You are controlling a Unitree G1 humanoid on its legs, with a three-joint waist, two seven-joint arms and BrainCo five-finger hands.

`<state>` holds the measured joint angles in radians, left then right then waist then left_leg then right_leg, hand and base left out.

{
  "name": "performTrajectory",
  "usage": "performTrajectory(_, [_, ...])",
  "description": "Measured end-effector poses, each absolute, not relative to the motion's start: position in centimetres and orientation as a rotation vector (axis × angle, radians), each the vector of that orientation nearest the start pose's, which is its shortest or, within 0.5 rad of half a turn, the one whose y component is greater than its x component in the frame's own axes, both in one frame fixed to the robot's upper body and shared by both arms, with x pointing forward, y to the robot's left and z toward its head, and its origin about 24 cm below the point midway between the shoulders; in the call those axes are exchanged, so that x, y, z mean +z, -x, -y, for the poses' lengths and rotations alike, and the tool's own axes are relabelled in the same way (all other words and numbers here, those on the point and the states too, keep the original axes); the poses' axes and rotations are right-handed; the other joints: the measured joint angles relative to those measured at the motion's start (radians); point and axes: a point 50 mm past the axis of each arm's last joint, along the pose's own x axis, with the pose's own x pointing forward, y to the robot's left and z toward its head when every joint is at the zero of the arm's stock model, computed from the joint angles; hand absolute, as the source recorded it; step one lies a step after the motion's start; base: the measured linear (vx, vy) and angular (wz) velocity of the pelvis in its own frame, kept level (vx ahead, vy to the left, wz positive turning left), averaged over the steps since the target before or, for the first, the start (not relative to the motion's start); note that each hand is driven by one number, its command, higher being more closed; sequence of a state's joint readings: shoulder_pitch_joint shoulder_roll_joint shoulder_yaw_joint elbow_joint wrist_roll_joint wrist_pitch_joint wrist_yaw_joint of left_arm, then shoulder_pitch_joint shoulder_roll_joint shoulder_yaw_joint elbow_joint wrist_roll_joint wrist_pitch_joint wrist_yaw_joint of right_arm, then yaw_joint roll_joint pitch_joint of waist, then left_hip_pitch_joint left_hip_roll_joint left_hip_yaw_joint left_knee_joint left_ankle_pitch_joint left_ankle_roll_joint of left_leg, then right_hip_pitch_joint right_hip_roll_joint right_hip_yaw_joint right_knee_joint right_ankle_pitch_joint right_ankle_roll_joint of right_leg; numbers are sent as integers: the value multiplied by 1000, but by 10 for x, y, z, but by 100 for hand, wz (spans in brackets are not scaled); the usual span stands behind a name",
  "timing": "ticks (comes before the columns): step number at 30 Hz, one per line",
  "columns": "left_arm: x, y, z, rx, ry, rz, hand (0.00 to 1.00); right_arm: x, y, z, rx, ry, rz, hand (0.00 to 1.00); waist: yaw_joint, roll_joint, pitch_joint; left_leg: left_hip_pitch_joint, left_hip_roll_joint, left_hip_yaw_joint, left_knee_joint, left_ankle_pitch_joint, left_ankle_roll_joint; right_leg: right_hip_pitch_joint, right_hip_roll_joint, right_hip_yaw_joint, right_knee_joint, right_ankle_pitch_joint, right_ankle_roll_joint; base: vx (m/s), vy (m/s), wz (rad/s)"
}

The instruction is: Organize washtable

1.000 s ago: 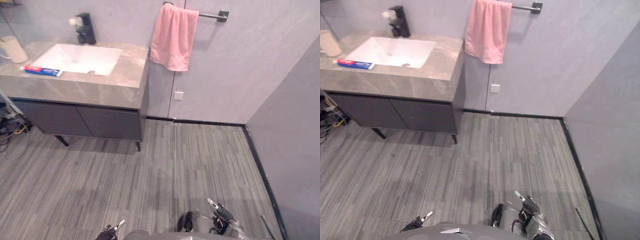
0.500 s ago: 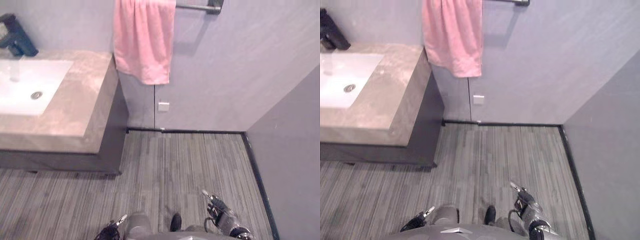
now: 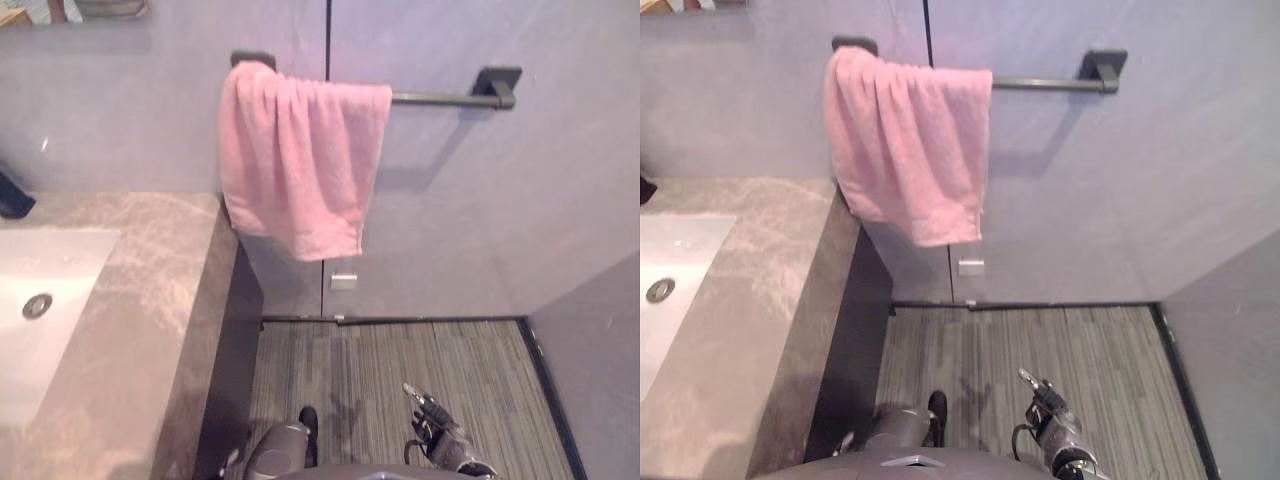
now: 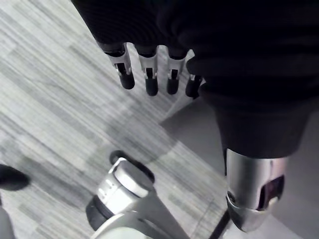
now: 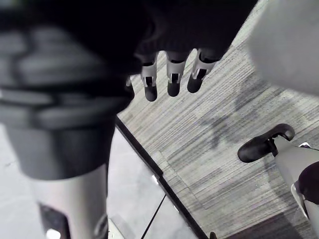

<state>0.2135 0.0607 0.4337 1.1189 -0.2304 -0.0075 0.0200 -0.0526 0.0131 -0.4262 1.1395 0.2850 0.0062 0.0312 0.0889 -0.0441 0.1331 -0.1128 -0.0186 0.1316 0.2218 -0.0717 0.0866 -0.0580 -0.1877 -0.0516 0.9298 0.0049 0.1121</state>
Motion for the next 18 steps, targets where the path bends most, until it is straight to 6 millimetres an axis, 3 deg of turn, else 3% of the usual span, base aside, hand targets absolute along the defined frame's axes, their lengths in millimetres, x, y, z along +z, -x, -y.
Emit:
performTrajectory(2, [-171,0,-223,697,351,-1257,0,-160,-121,189,-495,-527,-1003,0,-1,1,1,72,4,-10,-49,0,0,-72,-36,-55,53,-48,-20,-16,66,23])
performTrajectory(4, [-170,12,-222,744,360,-1279,0,-159,-120,191,-514,-539,-988,0,0,9,6,171,16,-26,-117,-6,-12,-80,-68,-132,-105,-109,1,-98,73,38])
performTrajectory(5, [-170,14,-224,752,355,-1280,0,-159,-120,189,-512,-542,-988,0,0,8,5,176,21,-30,-120,-8,-15,-80,-66,-143,-174,-109,1,-243,92,40])
performTrajectory(6, [-168,14,-230,774,349,-1269,0,-159,-121,186,-505,-551,-988,0,1,6,1,173,32,-41,-120,-22,-34,-78,-60,-175,-339,-95,7,-362,84,32])
performTrajectory(7, [-167,14,-236,796,352,-1253,0,-159,-123,181,-495,-562,-991,0,2,-3,-2,168,36,-58,-116,-44,-36,-79,-53,-186,-504,-26,0,-355,53,28])
performTrajectory(8, [-166,14,-237,813,359,-1246,0,-159,-123,179,-491,-566,-992,0,1,-7,-4,168,36,-64,-112,-48,-41,-80,-49,-178,-561,14,-5,-275,-29,25])
performTrajectory(9, [-165,16,-241,848,364,-1233,0,-159,-123,175,-478,-566,-993,0,-1,-17,-11,168,36,-82,-97,-63,-59,-79,-39,-156,-630,92,-8,-126,-149,37])
performTrajectory(10, [-164,17,-245,886,370,-1213,0,-160,-120,174,-463,-552,-1007,0,-1,-24,-21,166,42,-110,-75,-85,-88,-65,-21,-150,-636,83,-11,-67,-206,40])
performTrajectory(12, [-163,14,-246,879,370,-1183,0,-161,-120,172,-448,-545,-1015,0,-1,-17,-26,160,72,-134,-74,-89,-108,-47,9,-157,-659,65,-17,10,-238,31])
performTrajectory(15, [-166,-3,-232,813,416,-1131,0,-163,-116,166,-426,-541,-1041,0,-1,-49,-52,143,87,-152,-80,-85,-157,-5,33,-169,-773,-15,-34,7,-268,9])
performTrajectory(18, [-167,-19,-226,762,433,-1103,0,-165,-109,168,-430,-529,-1067,0,-17,-36,-93,160,118,-199,-132,-63,-194,-2,82,-183,-815,-25,-41,-6,-183,1])
